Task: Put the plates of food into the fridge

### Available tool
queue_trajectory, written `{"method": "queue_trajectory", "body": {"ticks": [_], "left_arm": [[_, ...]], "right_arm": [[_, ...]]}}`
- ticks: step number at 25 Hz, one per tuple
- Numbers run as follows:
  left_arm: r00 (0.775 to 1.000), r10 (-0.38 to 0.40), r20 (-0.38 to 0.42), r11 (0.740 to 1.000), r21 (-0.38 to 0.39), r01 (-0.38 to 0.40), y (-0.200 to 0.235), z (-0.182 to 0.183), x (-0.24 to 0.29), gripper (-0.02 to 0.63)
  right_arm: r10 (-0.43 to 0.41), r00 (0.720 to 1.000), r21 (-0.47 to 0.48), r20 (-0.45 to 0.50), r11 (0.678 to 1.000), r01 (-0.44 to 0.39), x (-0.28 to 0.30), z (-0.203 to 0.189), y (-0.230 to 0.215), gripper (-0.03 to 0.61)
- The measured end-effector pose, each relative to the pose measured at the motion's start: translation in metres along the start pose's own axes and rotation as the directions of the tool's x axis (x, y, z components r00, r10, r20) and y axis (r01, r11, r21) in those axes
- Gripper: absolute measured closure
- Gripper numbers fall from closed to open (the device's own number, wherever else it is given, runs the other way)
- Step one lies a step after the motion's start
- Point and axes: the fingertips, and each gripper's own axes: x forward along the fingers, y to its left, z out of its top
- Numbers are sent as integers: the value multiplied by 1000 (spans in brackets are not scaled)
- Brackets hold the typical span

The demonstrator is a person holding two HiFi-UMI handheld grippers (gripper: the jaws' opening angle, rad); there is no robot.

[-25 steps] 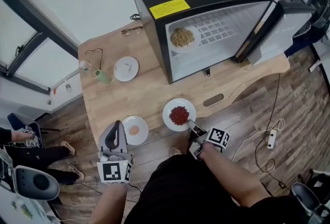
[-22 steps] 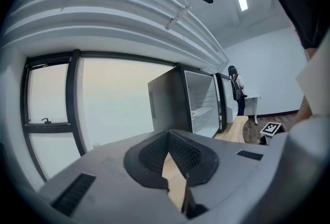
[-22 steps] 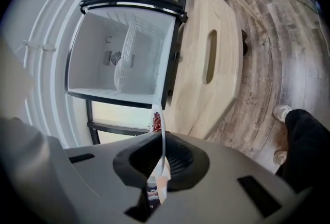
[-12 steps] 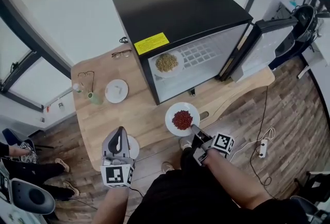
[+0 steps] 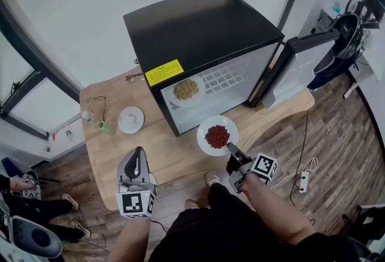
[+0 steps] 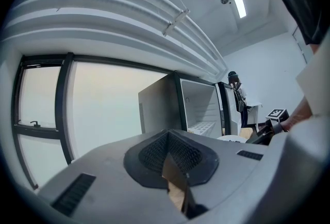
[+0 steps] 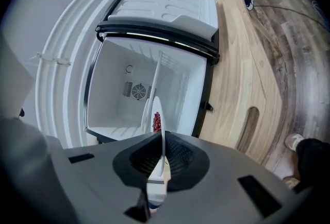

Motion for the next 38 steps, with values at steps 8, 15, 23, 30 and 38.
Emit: {"method": "queue_trajectory", "body": {"ticks": [8,15,23,30,38], "left_arm": [[999,27,21,1000,10,-27,-1,17,28,609],[998,55,29,998,27,-56,4,29,47,609],[995,96,35,995,38,-97,17,36,64,609],[992,123,33,991,45,-124,23,41,73,609],[984,175,24,983,55,-176,35,41,79,610]], "right_arm": [[29,999,-60,31,998,-27,15,52,21,548],[48,997,-105,57,994,-41,35,87,38,548],[71,993,-98,90,993,-62,61,124,50,548],[56,991,-132,118,990,-40,82,158,58,548],[32,994,-180,107,984,-13,114,186,65,548]]}}
